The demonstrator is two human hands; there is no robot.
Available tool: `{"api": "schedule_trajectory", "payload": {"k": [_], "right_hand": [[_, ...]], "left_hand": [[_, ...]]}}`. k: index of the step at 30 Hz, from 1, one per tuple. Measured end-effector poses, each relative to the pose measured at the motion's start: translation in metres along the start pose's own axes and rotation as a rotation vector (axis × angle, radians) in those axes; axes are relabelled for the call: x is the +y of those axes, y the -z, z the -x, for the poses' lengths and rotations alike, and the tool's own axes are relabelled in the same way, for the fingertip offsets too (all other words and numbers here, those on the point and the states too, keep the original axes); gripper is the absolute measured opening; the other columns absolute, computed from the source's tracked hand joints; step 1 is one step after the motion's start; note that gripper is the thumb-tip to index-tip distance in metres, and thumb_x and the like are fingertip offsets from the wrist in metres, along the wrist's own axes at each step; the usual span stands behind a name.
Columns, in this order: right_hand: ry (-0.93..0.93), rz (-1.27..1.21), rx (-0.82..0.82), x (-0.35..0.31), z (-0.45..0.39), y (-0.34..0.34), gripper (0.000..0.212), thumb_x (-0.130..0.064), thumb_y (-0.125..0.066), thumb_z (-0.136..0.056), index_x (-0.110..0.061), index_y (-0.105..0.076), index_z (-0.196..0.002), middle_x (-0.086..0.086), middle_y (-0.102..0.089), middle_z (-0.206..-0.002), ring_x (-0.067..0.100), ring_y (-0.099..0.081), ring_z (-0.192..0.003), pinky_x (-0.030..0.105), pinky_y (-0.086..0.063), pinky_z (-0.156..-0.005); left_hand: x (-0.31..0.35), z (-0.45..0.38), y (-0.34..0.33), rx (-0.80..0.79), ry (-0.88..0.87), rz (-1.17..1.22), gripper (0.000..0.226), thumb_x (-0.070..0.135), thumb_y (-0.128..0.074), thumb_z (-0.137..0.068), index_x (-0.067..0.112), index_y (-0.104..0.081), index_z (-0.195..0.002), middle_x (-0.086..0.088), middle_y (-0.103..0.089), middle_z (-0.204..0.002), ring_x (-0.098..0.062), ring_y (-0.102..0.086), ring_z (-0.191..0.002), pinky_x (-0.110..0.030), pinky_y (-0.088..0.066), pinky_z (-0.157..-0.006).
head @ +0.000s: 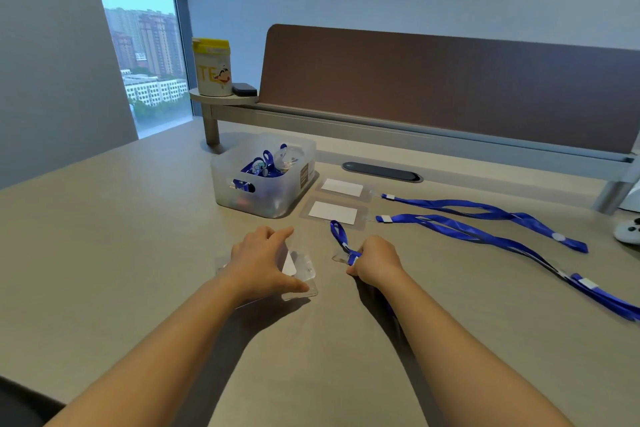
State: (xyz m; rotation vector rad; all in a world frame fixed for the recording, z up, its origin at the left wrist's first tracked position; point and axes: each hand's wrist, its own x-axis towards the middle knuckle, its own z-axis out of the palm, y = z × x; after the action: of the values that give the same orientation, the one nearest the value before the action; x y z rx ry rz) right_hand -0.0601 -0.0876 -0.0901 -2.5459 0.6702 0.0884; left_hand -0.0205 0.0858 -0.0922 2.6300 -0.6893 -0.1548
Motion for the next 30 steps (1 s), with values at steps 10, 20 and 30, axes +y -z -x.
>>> {"api": "schedule_trajectory", "payload": {"k": [10, 20, 30], "right_hand": [[0.136, -0.592, -0.152, -0.019, 0.016, 0.023, 0.005, -0.006, -0.058, -0.084, -0.01, -0.059, -0.082, 0.005, -0.055, -0.08, 0.015, -0.052, -0.077, 0.022, -0.041, -0.067], [0.22, -1.012, -0.058, -0.106, -0.014, 0.07, 0.006, -0.012, -0.061, -0.084, -0.016, -0.057, -0.082, 0.004, -0.059, -0.083, 0.021, -0.053, -0.082, 0.026, -0.043, -0.064], [0.372, -1.213, -0.013, -0.193, -0.099, 0.08, 0.01, -0.003, -0.056, -0.086, -0.011, -0.058, -0.08, 0.002, -0.058, -0.078, 0.019, -0.059, -0.079, 0.023, -0.052, -0.068]], "left_hand": [[0.004, -0.001, 0.01, 0.05, 0.015, 0.079, 0.094, 0.046, -0.075, -0.063, 0.029, -0.022, -0.139, -0.003, -0.032, -0.144, -0.022, -0.032, -0.129, -0.042, -0.03, -0.108], [-0.004, -0.025, 0.089, 0.236, -0.01, 0.127, 0.09, 0.043, -0.074, -0.065, 0.026, -0.025, -0.138, -0.004, -0.032, -0.144, -0.022, -0.034, -0.128, -0.041, -0.037, -0.105], [-0.042, -0.081, 0.142, 0.391, 0.008, 0.21, 0.092, 0.04, -0.076, -0.063, 0.027, -0.024, -0.138, -0.005, -0.031, -0.144, -0.022, -0.033, -0.13, -0.041, -0.036, -0.104]]}}
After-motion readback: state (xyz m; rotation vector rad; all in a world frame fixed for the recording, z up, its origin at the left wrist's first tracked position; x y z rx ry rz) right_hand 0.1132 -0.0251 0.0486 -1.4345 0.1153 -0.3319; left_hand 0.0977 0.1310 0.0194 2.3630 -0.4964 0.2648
